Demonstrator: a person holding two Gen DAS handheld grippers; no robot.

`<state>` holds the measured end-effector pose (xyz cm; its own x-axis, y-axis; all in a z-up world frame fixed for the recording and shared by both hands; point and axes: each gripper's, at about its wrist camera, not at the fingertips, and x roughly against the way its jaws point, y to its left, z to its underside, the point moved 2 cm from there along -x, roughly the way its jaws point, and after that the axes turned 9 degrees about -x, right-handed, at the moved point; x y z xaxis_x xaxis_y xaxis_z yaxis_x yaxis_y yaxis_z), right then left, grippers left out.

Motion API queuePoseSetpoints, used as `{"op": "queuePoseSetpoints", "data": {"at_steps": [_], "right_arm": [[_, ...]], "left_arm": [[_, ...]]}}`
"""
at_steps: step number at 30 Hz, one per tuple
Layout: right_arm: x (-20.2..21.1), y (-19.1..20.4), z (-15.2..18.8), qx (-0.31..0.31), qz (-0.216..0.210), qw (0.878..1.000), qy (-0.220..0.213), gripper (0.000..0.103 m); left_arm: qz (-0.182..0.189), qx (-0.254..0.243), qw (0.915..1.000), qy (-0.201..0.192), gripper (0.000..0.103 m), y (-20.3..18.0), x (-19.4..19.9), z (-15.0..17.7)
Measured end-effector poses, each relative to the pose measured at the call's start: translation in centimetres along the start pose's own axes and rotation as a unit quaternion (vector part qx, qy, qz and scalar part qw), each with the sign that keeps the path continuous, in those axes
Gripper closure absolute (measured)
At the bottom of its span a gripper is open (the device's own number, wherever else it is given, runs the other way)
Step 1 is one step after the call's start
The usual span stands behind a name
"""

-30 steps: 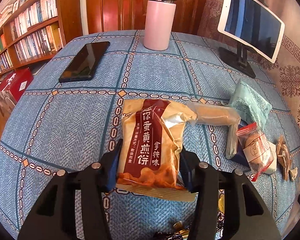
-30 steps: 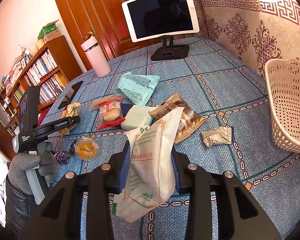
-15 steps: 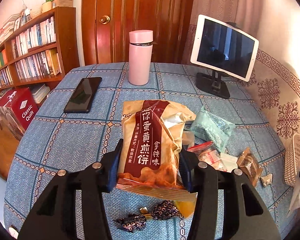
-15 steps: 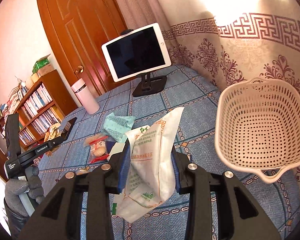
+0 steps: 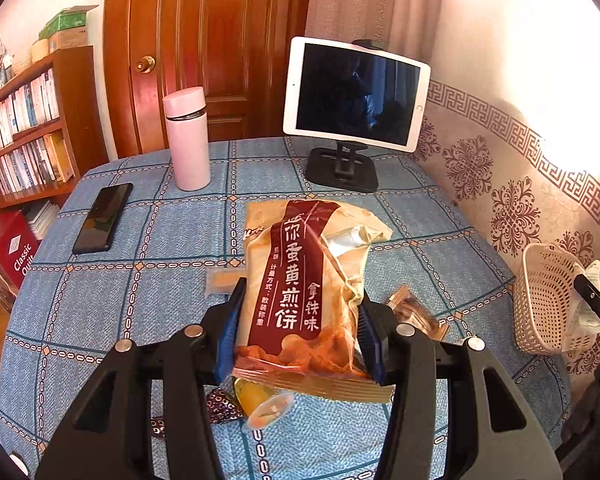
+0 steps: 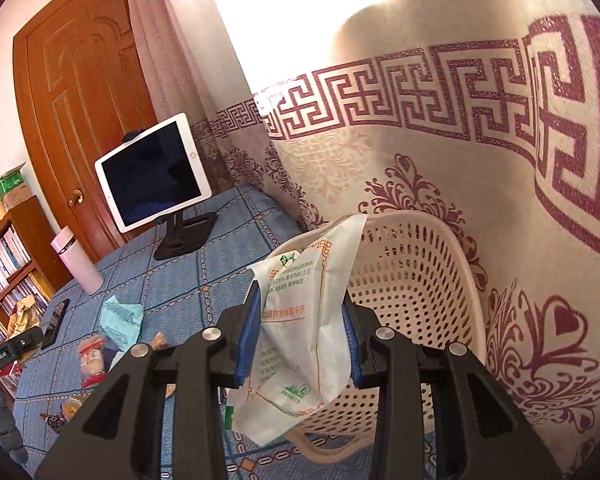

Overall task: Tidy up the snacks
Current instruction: 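Drop the white packet into the white basket with the right tool while the left tool carries the pastry bag, then lower the pastry bag into the white basket and open the left tool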

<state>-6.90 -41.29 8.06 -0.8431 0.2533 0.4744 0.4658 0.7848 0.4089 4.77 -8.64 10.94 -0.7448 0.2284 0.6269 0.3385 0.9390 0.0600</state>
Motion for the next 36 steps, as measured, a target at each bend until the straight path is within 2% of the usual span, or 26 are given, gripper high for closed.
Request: {"op": "queuePoseSetpoints", "data": {"at_steps": [2,4,5,13,19,25,30,36], "right_arm": [[-0.4,-0.7,-0.2,0.006,0.018,1.0,-0.006,0.064],[-0.5,-1.0,0.0,0.017,0.036,0.999,-0.02,0.048],[-0.4,-1.1,0.1,0.023,0.044,0.998,-0.03,0.046],[1.6,-0.9,2.7,0.046,0.05,0.996,-0.053,0.043],[2.9,0.2,4.7,0.073,0.035,0.995,-0.055,0.041],[2.6,0.2,5.7,0.079,0.029,0.996,-0.04,0.04],[2.9,-0.5,6.0,0.074,0.031,0.996,-0.037,0.04],[3.8,-1.3,5.7,0.066,0.033,0.996,-0.049,0.04]], "left_arm": [[0.003,-0.009,1.0,0.001,0.052,-1.1,-0.1,-0.2],[0.007,-0.016,0.9998,0.002,0.052,-2.0,-0.2,-0.3],[0.009,-0.02,0.9998,0.002,0.052,-2.5,-0.2,-0.4],[0.049,-0.06,0.997,0.006,0.052,-7.6,-1.0,-1.4],[0.102,-0.086,0.9911,0.008,0.052,-12.4,-1.7,-2.2],[0.158,-0.12,0.98,-0.003,0.052,-17.4,-2.0,-3.2],[0.205,-0.156,0.9662,-0.007,0.052,-21.6,-2.5,-3.7],[0.245,-0.187,0.9513,-0.006,0.052,-25.4,-2.8,-4.1]]}}
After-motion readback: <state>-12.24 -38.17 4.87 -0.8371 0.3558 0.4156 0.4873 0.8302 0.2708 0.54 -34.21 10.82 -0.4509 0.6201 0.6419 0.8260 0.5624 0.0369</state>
